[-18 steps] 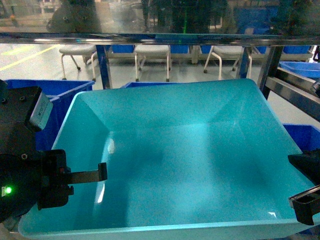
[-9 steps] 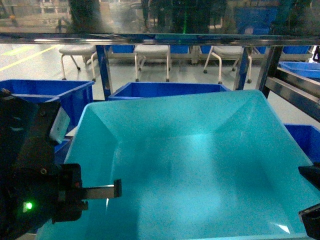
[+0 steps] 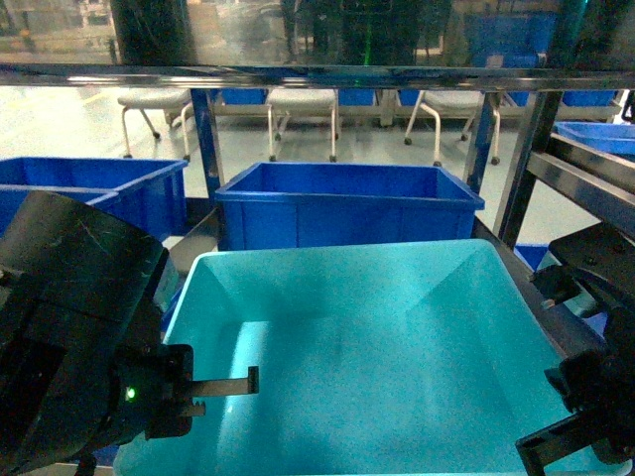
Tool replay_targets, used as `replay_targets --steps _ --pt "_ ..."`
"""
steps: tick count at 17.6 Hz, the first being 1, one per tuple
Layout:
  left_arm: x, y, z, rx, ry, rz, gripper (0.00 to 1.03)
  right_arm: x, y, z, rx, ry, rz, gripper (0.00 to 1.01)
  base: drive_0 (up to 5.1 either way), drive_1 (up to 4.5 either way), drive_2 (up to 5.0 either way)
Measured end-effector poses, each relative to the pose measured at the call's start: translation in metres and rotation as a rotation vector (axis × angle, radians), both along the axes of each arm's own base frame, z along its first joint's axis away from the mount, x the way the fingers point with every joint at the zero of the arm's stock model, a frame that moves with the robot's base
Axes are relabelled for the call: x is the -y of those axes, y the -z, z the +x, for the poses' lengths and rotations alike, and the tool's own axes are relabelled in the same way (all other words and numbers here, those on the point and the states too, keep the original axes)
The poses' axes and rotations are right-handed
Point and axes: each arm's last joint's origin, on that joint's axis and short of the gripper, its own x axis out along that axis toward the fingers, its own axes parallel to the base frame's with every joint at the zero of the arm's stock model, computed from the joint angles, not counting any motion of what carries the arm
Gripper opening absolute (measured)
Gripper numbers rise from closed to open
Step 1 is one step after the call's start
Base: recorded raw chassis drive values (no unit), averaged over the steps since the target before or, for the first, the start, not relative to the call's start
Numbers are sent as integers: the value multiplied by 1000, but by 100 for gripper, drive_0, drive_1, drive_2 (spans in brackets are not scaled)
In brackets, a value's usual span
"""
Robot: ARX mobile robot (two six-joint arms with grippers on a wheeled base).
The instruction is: Organize blue bins on left shelf correctly
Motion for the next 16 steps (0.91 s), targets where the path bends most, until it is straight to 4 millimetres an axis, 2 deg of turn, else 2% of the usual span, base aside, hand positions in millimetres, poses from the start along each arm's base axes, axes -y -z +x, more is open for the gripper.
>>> replay_targets --steps 4,8,16 --pt "0 8 17 -20 -7 8 2 -5 12 19 -45 12 -22 3 0 0 0" --pt "-2 21 31 -62 -6 9 2 -6 22 31 -79 23 -34 3 0 0 0" --pt "-7 36 63 -118 -16 3 2 -7 40 53 -139 47 -44 3 0 0 0"
